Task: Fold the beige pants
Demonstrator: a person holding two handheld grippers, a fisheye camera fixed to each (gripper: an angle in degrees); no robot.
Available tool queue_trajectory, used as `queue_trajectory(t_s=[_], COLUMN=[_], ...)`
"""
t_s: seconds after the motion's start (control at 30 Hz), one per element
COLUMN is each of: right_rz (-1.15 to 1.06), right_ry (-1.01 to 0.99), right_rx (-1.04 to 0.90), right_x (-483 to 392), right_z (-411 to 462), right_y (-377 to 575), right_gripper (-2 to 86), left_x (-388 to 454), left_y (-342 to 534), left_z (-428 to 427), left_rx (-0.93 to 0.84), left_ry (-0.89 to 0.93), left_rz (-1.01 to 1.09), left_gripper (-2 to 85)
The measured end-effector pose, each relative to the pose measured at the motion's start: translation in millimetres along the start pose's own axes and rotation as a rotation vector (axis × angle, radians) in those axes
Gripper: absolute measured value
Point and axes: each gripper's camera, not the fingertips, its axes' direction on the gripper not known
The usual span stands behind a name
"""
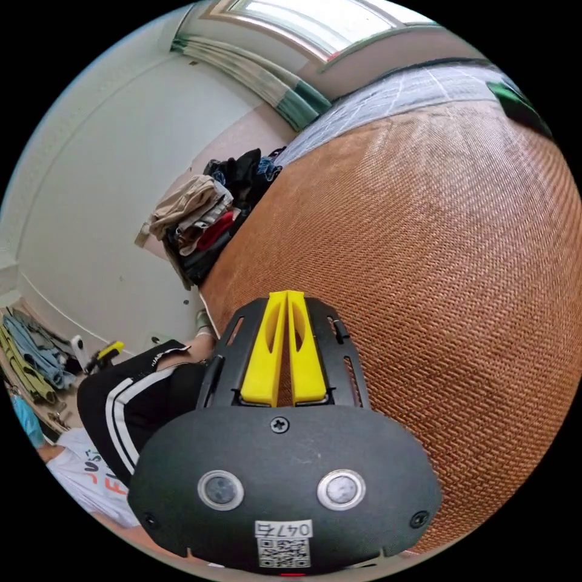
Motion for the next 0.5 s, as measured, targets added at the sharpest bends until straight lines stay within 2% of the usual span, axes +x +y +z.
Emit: queue_trajectory(t_s=[0.17, 0.23, 0.27, 0.33, 0.5], right_rz=[-0.246, -0.352, -0.378, -0.483, -0.722], right_ry=[0.009, -0.014, -0.018, -0.031, -0.045], right_rx=[-0.003, 0.062, 0.078, 0.098, -0.027], right_x=[-98.8, -157.3, -173.0, -237.6, -371.0], right_z=[-12.2, -25.7, -29.2, -38.0, -9.6], right_y=[-66.3, -116.0, -129.5, -186.0, -269.5], right_gripper=[4.0, 7.5, 8.5, 11.1, 15.6], left_x=[38.1, 26.1, 19.4, 8.4, 48.0], left_y=[-164.0, -235.2, -247.6, -275.3, -267.6], left_z=[158.6, 251.1, 274.3, 363.1, 480.7], left_rx=[0.02, 0.057, 0.067, 0.088, 0.075], left_ry=[0.024, 0.04, 0.089, 0.312, 0.358], left_rz=[0.042, -0.171, -0.25, -0.472, -0.462], left_gripper=[0.1, 3.4, 4.4, 7.3, 7.7])
